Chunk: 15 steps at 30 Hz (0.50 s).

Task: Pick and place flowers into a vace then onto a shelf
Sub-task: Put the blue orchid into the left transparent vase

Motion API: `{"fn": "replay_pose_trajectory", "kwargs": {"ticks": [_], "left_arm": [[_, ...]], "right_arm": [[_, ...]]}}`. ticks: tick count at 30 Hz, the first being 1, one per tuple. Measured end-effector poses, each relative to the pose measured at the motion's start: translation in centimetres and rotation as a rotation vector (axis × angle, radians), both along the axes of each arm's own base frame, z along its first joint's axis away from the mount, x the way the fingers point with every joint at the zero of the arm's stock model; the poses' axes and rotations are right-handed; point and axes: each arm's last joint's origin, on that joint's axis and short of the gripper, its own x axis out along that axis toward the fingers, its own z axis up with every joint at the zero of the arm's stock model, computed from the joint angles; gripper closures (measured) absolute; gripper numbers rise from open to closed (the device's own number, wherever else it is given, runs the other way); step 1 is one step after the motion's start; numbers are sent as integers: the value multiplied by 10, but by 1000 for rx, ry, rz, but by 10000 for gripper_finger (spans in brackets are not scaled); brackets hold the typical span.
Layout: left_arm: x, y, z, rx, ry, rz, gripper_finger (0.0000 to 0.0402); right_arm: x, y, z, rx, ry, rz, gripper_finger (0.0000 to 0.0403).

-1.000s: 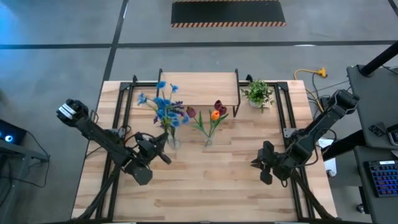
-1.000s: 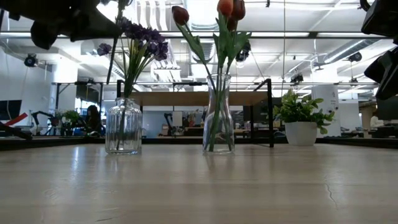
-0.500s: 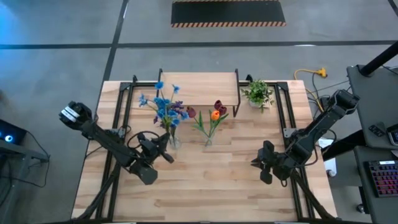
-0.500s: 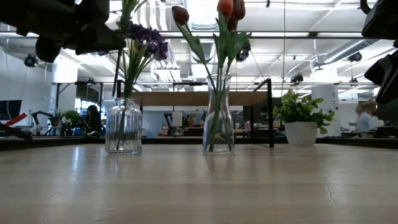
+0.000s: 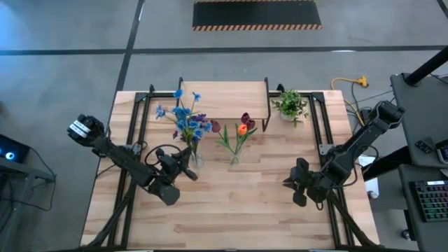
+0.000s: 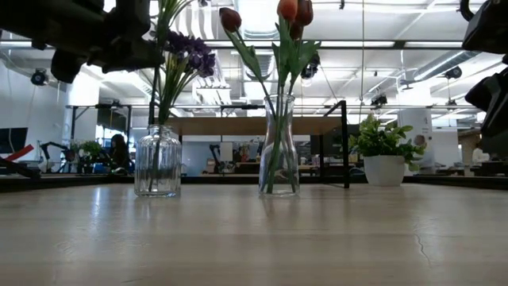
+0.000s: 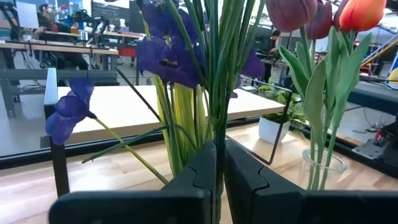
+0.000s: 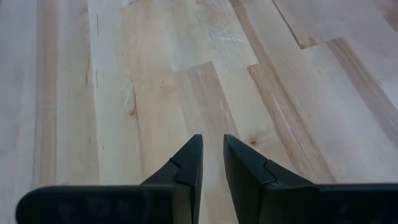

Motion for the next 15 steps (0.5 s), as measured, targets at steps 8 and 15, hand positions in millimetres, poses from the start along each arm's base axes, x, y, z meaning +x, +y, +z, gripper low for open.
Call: {"fn": "replay_pose_trajectory", "kwargs": {"ticks": [8,15], "left_arm": [[5,7,2,-14,-23,35,402],[6,8,3,-13,-23,43,402]], "right_arm": [[0,-1,-1,-9,-3,-5,346],[0,-1,-1,-14,-12,-15,346]]}}
